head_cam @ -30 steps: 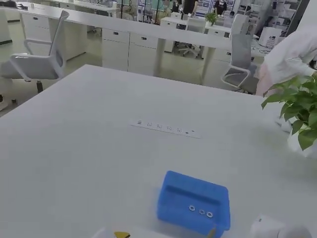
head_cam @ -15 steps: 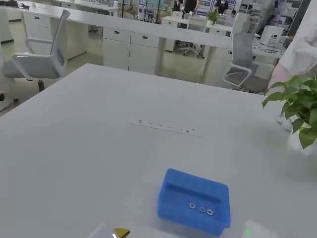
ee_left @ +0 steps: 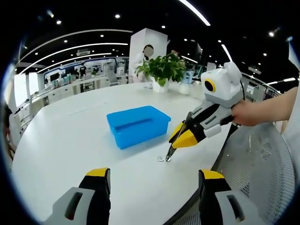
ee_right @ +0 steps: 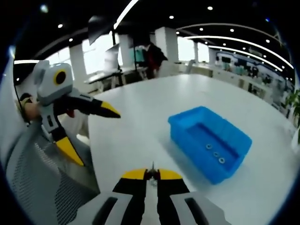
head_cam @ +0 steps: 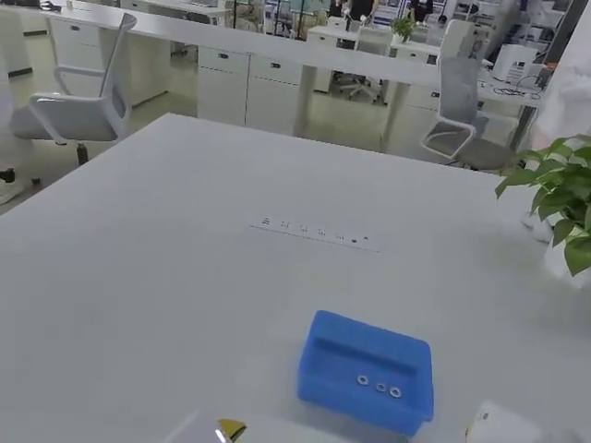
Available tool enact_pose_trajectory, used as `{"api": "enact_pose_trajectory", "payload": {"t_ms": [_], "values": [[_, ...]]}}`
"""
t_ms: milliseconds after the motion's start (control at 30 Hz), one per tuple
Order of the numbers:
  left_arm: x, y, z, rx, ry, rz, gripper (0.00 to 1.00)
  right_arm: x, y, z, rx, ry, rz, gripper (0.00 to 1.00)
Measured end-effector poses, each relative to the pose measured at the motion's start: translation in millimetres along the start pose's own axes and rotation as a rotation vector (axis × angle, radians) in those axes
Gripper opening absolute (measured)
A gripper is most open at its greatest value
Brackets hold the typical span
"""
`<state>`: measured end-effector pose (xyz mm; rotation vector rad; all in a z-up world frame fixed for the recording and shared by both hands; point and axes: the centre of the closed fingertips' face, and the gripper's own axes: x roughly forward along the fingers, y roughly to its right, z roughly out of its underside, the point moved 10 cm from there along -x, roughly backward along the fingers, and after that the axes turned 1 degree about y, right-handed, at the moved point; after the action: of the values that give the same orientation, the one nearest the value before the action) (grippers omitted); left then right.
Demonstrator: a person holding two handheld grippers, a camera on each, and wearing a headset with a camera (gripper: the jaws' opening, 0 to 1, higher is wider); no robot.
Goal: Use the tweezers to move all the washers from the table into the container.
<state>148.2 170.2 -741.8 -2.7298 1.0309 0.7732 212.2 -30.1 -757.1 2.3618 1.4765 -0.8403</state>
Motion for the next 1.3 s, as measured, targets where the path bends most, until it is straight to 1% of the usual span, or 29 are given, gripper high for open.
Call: {"api": "enact_pose_trajectory", "payload": {"t_ms": [33, 67, 100, 133, 167, 200, 300, 333, 400, 433, 467, 500, 533, 567, 600, 633, 667, 700, 733, 767, 800, 900, 967, 1067, 1200, 1300], "values": [[0.0, -0.1, 0.1, -0.001, -0.001, -0.001, 0.77, 0.6, -0.7, 0.8, 0.0, -0.005, -0.01, 0.04], [-0.1, -0.5, 0.1, -0.002, -0.001, -0.002, 0.77, 0.9, -1.5, 3.4, -0.057, -0.057, -0.011, 0.04], [-0.1, -0.6, 0.0, -0.003, 0.0, -0.003, 0.77, 1.1, -3.1, 3.4, -0.103, -0.081, 0.002, 0.03], [-0.1, -0.7, 0.0, -0.004, 0.0, -0.003, 0.77, -0.1, -7.3, 2.0, -0.18, -0.109, 0.012, 0.02], [-0.1, -0.7, 0.0, -0.004, -0.001, -0.002, 0.77, 0.2, -8.8, -0.9, -0.219, -0.093, 0.02, 0.01], [0.0, -0.8, 0.1, -0.004, -0.002, -0.002, 0.77, -0.3, -11.4, -2.0, -0.234, -0.125, 0.008, 0.01], [0.2, -0.7, 0.3, 0.0, -0.005, 0.0, 0.77, -1.7, -13.3, -8.3, -0.262, -0.162, -0.023, 0.01], [0.2, -0.6, 0.3, 0.002, -0.006, 0.001, 0.77, -2.8, -13.1, -12.0, -0.295, -0.2, -0.051, 0.01], [0.2, -0.7, 0.4, 0.002, -0.008, 0.002, 0.77, -4.8, -10.9, -17.8, -0.376, -0.272, -0.065, 0.01], [0.4, -0.7, 0.1, 0.001, -0.007, 0.001, 0.77, -5.3, -9.6, -22.4, -0.437, -0.332, -0.088, 0.01], [0.5, 0.1, -0.5, 0.002, -0.002, 0.006, 0.77, -5.3, -9.4, -24.2, -0.455, -0.349, -0.103, 0.02], [0.4, 0.2, -0.6, 0.007, -0.002, 0.007, 0.77, -4.5, -8.9, -30.0, -0.501, -0.375, -0.147, 0.02], [0.1, -0.3, -0.2, 0.01, -0.008, 0.003, 0.76, -3.6, -8.9, -33.8, -0.519, -0.39, -0.181, 0.03], [0.1, -0.2, -0.3, 0.008, -0.007, 0.004, 0.76, -1.6, -8.6, -39.9, -0.556, -0.412, -0.24, 0.03], [0.2, 0.3, -0.5, 0.005, -0.004, 0.008, 0.76, 0.4, -7.8, -43.3, -0.576, -0.433, -0.265, 0.03], [0.3, 0.7, -1.0, 0.006, 0.001, 0.013, 0.76, 4.7, -6.0, -48.3, -0.611, -0.468, -0.283, 0.03], [0.2, 0.4, -0.9, 0.009, 0.0, 0.01, 0.76, 8.3, -4.7, -50.5, -0.643, -0.479, -0.293, 0.04], [-0.2, 0.0, -0.7, 0.01, -0.002, 0.005, 0.76, 13.9, -3.2, -52.8, -0.685, -0.511, -0.312, 0.04], [-0.3, 0.0, -0.8, 0.008, 0.001, 0.006, 0.76, 17.7, -2.5, -54.3, -0.709, -0.524, -0.322, 0.04], [-0.5, -0.1, -1.0, 0.003, 0.006, 0.007, 0.76, 21.6, -1.9, -55.9, -0.73, -0.556, -0.327, 0.04], [-0.7, -0.3, -1.0, 0.001, 0.007, 0.006, 0.76, 24.5, -2.2, -57.6, -0.747, -0.567, -0.333, 0.04], [-0.9, 0.1, -0.8, 0.005, 0.004, 0.009, 0.76, 30.0, -6.7, -59.6, -0.765, -0.581, -0.378, 0.04], [-0.8, 0.7, -1.0, 0.014, 0.003, 0.013, 0.76, 30.6, -9.0, -58.8, -0.78, -0.611, -0.406, 0.04], [-0.7, 1.2, -0.6, 0.016, -0.004, 0.016, 0.76, 30.9, -8.7, -58.3, -0.803, -0.637, -0.41, 0.04], [-0.9, 1.3, -1.1, 0.012, 0.001, 0.017, 0.75, 28.9, -8.0, -60.3, -0.825, -0.657, -0.412, 0.03], [-0.4, 2.2, -1.6, 0.017, -0.001, 0.022, 0.75, 27.3, -8.2, -61.5, -0.816, -0.668, -0.422, 0.02]]}}
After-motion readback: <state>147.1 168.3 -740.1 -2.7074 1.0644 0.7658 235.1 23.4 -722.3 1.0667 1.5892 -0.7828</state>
